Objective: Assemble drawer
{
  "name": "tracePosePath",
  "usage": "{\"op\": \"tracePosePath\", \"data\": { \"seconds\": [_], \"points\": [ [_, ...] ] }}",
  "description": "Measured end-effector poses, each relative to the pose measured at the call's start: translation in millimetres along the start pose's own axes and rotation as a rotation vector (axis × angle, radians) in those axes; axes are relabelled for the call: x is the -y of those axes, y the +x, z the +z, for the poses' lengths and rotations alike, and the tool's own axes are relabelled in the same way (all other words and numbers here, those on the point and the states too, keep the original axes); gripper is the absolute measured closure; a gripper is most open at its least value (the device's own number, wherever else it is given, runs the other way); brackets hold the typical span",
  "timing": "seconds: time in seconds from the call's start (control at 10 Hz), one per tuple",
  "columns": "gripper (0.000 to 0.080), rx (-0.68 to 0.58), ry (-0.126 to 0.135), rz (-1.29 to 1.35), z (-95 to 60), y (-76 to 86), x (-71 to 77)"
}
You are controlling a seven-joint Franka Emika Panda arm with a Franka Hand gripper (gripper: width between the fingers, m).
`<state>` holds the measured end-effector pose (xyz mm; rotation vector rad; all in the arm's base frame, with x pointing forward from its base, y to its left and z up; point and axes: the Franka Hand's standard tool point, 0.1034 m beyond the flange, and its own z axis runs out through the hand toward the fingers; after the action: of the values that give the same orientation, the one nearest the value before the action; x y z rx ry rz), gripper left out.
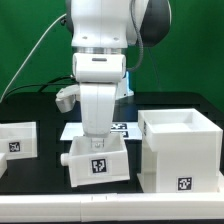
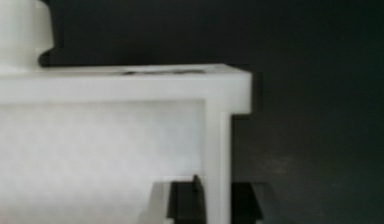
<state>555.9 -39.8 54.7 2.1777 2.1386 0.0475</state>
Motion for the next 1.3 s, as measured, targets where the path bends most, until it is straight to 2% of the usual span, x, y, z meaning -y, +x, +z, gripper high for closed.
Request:
{"op": "tracePosePath", "data": {
  "seconds": [0.1, 0.2, 0.3, 0.5, 0.6, 1.0, 1.3],
  "points": [
    [0.0765, 0.0, 0.001, 0.0, 0.7, 0.1, 0.5],
    [0.0765, 0.0, -0.01, -0.002, 3.7, 3.9, 0.8],
    [0.0765, -0.003, -0.029, -0.028, 14.0, 16.8, 4.3],
    [0.0765, -0.023, -0.04, 0.01, 27.2, 38.8, 6.6],
    [0.0765, -0.029, -0.034, 0.048, 30.1, 44.5, 9.0],
    [0.0765, -0.027, -0.032, 0.057, 30.6, 39.6, 8.6],
    [0.0765, -0.033, -0.045, 0.113, 32.4, 60.0, 4.8]
  ]
}}
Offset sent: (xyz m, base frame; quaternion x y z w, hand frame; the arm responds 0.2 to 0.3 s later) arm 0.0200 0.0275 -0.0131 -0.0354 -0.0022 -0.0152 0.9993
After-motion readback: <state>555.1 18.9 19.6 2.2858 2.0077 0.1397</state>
